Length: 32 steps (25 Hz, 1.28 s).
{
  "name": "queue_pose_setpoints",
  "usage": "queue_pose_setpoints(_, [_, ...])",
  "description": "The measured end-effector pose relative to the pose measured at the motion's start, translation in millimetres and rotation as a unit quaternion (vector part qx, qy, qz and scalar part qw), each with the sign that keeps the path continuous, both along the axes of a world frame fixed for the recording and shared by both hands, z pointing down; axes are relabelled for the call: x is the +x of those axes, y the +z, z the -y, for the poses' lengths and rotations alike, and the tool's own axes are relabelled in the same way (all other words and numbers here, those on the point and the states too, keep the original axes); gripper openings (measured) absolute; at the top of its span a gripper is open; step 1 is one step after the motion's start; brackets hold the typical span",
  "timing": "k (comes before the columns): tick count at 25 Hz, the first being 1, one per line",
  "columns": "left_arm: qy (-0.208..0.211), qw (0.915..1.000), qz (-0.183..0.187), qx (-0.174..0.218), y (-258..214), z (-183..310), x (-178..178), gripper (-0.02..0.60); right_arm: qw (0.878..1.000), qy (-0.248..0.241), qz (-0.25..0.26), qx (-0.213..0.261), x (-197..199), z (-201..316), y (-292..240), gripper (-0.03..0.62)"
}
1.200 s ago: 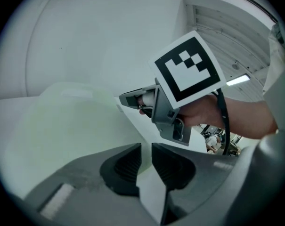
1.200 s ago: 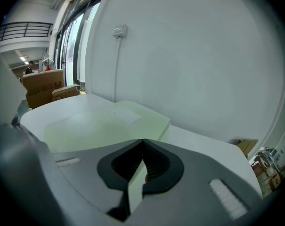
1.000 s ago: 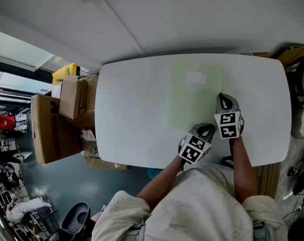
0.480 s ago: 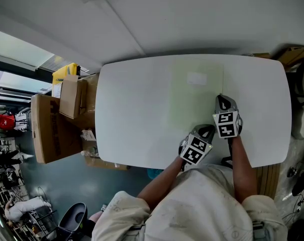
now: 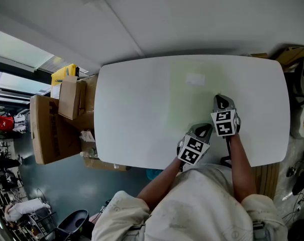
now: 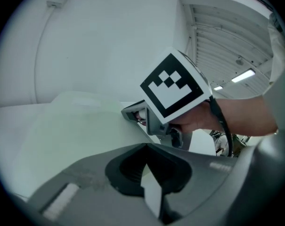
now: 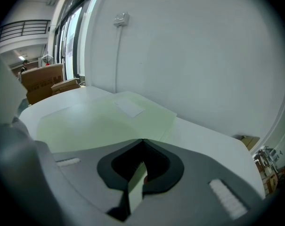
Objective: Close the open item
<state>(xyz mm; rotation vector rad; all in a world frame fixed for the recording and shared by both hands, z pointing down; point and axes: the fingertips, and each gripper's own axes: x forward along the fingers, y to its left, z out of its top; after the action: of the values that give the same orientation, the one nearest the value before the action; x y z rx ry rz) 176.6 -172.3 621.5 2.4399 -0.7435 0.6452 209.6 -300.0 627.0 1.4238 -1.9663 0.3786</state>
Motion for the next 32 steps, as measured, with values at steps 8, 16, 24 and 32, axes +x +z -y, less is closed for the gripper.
queue_pose_setpoints(8, [-0.047, 0.9989, 0.005, 0.0, 1.9, 9.4, -29.2, 0.002, 1.0, -0.001, -0.004, -0.002, 0.1, -0.7, 0.5, 0.002])
queue_pose_setpoints(16, [-0.114, 0.9934, -0.003, 0.01, -10.5, 28.8, -64.0, 0.002, 0.998, 0.038, 0.043, -0.007, 5.8, -1.0, 1.7, 0.002])
queue_pose_setpoints(24, [-0.16, 0.9865, 0.001, 0.035, -25.3, 41.5, -93.3, 0.002, 0.999, 0.038, 0.026, -0.011, 6.1, -5.3, -4.1, 0.002])
queue_pose_setpoints(32, [-0.179, 0.9822, 0.002, 0.056, -38.0, 46.5, -116.3, 0.002, 0.999, 0.043, 0.028, -0.002, -4.5, -18.7, -19.5, 0.002])
